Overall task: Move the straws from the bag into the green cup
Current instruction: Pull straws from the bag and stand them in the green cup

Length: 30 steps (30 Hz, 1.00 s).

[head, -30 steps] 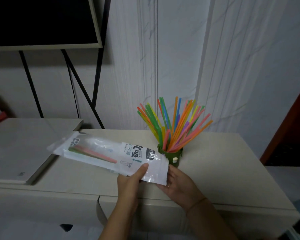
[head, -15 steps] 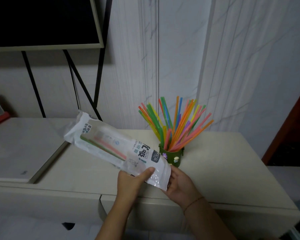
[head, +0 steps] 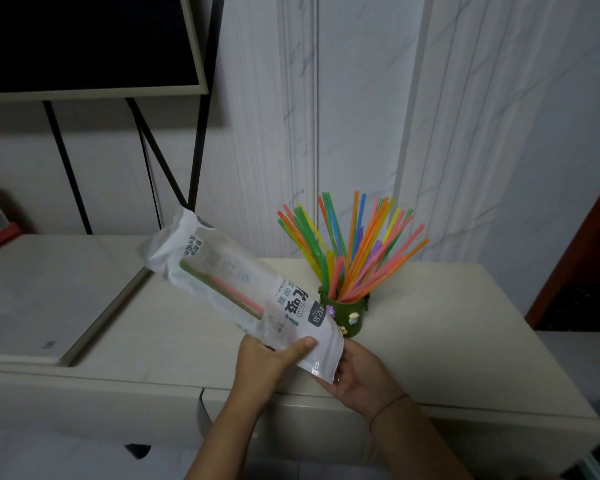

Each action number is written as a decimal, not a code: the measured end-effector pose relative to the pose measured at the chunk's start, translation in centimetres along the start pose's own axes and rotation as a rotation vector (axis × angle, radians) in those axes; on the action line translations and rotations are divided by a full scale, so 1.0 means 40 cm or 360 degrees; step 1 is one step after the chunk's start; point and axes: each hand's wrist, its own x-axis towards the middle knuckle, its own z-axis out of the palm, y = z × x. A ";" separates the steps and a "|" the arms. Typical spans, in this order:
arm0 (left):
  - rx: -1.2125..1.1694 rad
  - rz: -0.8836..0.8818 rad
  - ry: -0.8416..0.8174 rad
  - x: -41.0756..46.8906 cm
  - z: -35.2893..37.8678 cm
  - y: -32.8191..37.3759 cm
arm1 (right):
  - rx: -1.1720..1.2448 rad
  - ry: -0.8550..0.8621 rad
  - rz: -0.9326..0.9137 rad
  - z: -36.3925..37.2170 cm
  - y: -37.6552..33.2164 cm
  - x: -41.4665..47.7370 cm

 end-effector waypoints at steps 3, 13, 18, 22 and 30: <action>0.0022 0.0038 0.0005 0.006 -0.010 -0.003 | -0.0122 0.0142 -0.0011 -0.002 -0.005 -0.001; -0.0151 -0.0177 -0.0129 0.000 -0.012 0.018 | -0.0139 0.0193 -0.0077 0.006 0.001 0.010; -0.0117 -0.0261 -0.0056 0.008 -0.021 -0.001 | -0.0166 0.0110 -0.0266 0.004 -0.002 0.015; -0.0232 -0.0371 0.0055 0.011 -0.026 -0.021 | -0.0172 -0.0036 -0.0339 0.006 -0.006 0.014; -0.0528 -0.0359 -0.0014 0.012 -0.024 -0.015 | -0.0370 -0.0176 -0.0368 0.000 -0.001 0.004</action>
